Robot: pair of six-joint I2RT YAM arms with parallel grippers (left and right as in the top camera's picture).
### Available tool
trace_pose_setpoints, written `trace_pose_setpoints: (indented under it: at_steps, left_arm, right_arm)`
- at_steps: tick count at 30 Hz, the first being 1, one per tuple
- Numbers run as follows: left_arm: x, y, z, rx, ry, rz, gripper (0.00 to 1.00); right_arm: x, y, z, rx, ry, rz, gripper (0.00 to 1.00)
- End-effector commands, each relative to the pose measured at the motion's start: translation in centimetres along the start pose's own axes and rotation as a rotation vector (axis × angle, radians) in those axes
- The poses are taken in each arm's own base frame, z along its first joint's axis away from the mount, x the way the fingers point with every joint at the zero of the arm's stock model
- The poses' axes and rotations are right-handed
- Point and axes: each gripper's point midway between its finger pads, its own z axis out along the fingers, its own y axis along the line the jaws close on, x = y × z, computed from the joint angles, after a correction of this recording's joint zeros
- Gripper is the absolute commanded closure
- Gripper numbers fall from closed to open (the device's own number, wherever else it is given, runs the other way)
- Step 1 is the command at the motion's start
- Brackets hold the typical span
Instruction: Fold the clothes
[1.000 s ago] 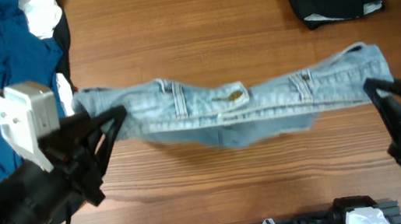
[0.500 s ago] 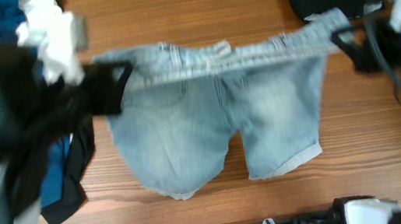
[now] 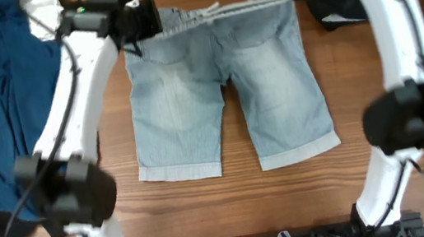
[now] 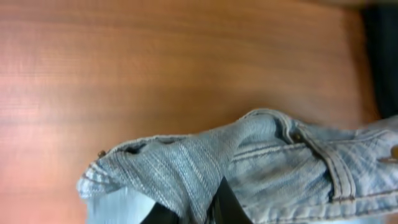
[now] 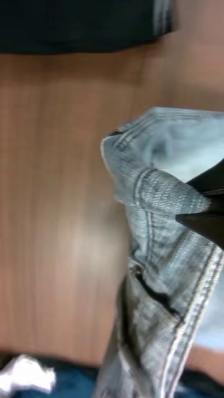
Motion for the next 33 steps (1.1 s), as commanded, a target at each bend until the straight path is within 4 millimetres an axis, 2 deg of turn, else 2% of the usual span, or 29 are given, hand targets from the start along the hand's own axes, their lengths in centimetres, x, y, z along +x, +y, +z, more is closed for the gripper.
trace_pose_setpoints:
  at_steps: [1,7,10,13,14,15,16,17,18,20,27,31,33]
  left_arm:
    - [-2.7,4.8,5.8,-0.149,-0.089,-0.049,0.96]
    - [-5.0,4.6,12.9,-0.104,-0.219,-0.048,0.96]
    - [-5.4,4.7,15.4,-0.088,-0.261,-0.047,0.93]
    - [-5.8,4.6,16.5,-0.077,-0.293,-0.047,0.85]
    - [-6.0,4.6,16.5,-0.074,-0.302,-0.046,0.64]
    - [-6.3,4.5,16.4,-0.069,-0.315,-0.046,0.31]
    - [-6.5,4.4,16.4,-0.066,-0.325,-0.046,0.04]
    - [-6.9,4.3,16.3,-0.061,-0.34,-0.046,0.0]
    - [-7.3,4.2,16.1,-0.056,-0.358,-0.046,0.0]
    - [-8.1,3.8,15.8,-0.038,-0.394,-0.044,0.0]
    - [-8.4,2.5,14.5,-0.003,-0.39,-0.032,0.0]
    - [-6.4,3.0,13.4,-0.043,-0.285,0.015,0.0]
    - [-4.7,3.5,13.0,-0.073,-0.203,0.063,0.0]
  right_arm:
    - [-0.9,-2.9,5.8,0.092,-0.018,0.019,0.96]
    - [-2.3,-3.4,13.3,0.099,-0.095,0.02,0.96]
    - [-2.6,-3.8,15.2,0.125,-0.124,0.005,0.95]
    - [-3.5,-3.8,16.3,0.137,-0.172,-0.005,0.96]
    - [-3.8,-3.8,16.4,0.137,-0.187,-0.009,0.91]
    - [-4.2,-3.7,16.4,0.135,-0.202,-0.008,0.71]
    - [-4.4,-3.6,16.5,0.133,-0.213,-0.011,0.55]
    - [-4.8,-3.6,16.4,0.131,-0.227,-0.015,0.3]
    - [-5.1,-3.5,16.3,0.129,-0.24,-0.018,0.14]
    - [-5.6,-3.2,16.2,0.111,-0.259,-0.022,0.0]
    - [-5.5,-1.7,15.5,0.045,-0.245,-0.029,0.0]
    - [-4.0,-0.4,14.4,0.024,-0.172,-0.024,0.0]
    - [-2.2,0.4,13.8,0.027,-0.092,-0.018,0.0]
